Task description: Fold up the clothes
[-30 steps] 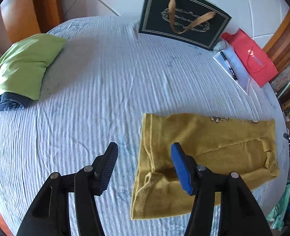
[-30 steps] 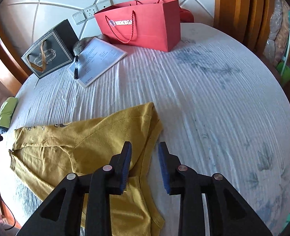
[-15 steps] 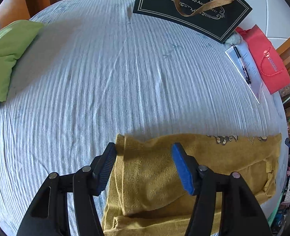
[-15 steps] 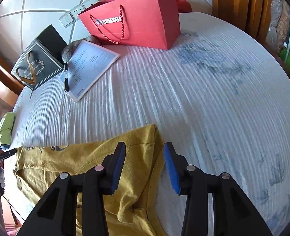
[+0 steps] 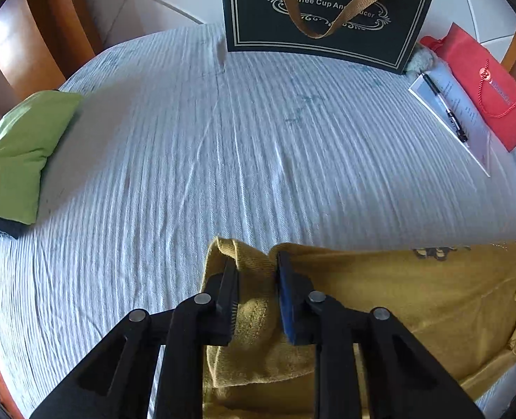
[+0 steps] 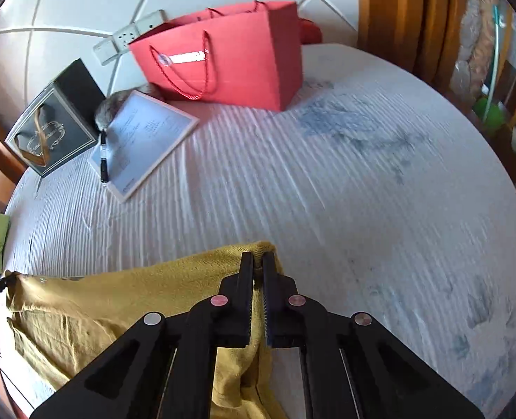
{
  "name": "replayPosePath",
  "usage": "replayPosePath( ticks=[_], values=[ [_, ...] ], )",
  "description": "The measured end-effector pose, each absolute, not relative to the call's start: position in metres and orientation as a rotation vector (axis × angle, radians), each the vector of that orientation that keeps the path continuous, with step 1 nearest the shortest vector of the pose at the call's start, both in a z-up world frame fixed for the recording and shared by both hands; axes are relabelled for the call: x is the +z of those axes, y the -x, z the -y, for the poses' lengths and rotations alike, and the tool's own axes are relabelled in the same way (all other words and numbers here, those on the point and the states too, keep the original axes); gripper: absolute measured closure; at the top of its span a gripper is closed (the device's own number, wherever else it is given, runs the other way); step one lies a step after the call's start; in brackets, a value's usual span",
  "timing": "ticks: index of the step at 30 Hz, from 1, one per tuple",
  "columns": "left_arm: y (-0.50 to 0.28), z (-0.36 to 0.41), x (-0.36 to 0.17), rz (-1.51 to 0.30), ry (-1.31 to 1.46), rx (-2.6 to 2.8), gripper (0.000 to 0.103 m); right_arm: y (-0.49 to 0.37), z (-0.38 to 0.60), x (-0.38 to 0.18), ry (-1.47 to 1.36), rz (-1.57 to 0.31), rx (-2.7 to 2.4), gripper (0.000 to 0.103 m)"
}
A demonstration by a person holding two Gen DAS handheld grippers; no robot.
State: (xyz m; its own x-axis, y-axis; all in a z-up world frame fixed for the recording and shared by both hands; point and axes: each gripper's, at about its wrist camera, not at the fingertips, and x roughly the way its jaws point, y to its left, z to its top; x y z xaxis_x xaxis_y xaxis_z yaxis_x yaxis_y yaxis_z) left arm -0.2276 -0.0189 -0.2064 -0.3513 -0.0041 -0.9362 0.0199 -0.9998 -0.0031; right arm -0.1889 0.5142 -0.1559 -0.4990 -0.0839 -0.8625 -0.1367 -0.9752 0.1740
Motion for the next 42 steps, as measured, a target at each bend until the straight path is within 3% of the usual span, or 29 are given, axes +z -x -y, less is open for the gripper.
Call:
replayPosePath(
  ticks=[3, 4, 5, 7, 9, 15, 18, 24, 25, 29, 33, 37, 39, 40, 42],
  values=[
    [0.228, 0.031, -0.2, -0.174, -1.804, -2.573, 0.067, 0.18, -0.523, -0.157, 1.574, -0.412, 2.639, 0.091],
    [0.223, 0.035, -0.19, -0.208, -1.778, -2.604, 0.059, 0.177, -0.526, -0.157, 1.58, -0.435, 2.628, 0.09],
    [0.217, 0.039, -0.182, -0.212, -1.761, -2.624, 0.043, 0.174, -0.529, -0.157, 1.586, -0.457, 2.617, 0.083],
    [0.204, 0.047, -0.167, -0.187, -1.734, -2.649, 0.031, 0.165, -0.532, -0.155, 1.592, -0.505, 2.612, 0.072],
    [0.191, 0.049, -0.16, -0.173, -1.754, -2.66, 0.03, 0.15, -0.528, -0.153, 1.644, -0.542, 2.62, 0.067],
    [0.174, 0.052, -0.174, -0.139, -1.814, -2.623, 0.03, 0.127, -0.502, -0.179, 1.823, -0.5, 2.576, 0.067],
    [0.169, 0.055, -0.182, -0.196, -1.832, -2.608, 0.03, 0.123, -0.495, -0.187, 1.84, -0.505, 2.566, 0.067],
    [0.174, 0.045, -0.195, -0.136, -1.861, -2.584, 0.03, 0.119, -0.49, -0.187, 1.84, -0.486, 2.579, 0.067],
    [0.176, 0.043, -0.198, -0.133, -1.873, -2.574, 0.031, 0.12, -0.491, -0.187, 1.838, -0.488, 2.575, 0.067],
    [0.182, 0.035, -0.206, -0.082, -1.916, -2.534, 0.065, 0.126, -0.491, -0.184, 1.833, -0.494, 2.571, 0.067],
    [0.185, 0.032, -0.206, -0.026, -1.909, -2.535, 0.068, 0.136, -0.485, -0.188, 1.857, -0.451, 2.542, 0.067],
    [0.187, 0.038, -0.207, -0.039, -1.901, -2.536, 0.087, 0.143, -0.475, -0.202, 1.906, -0.367, 2.498, 0.067],
    [0.189, 0.041, -0.206, -0.045, -1.906, -2.542, 0.091, 0.145, -0.468, -0.203, 1.908, -0.266, 2.493, 0.082],
    [0.189, 0.042, -0.205, -0.038, -1.907, -2.545, 0.093, 0.146, -0.465, -0.199, 1.905, -0.243, 2.513, 0.098],
    [0.19, 0.042, -0.203, -0.022, -1.907, -2.551, 0.095, 0.146, -0.462, -0.185, 1.878, -0.248, 2.567, 0.098]
  ],
)
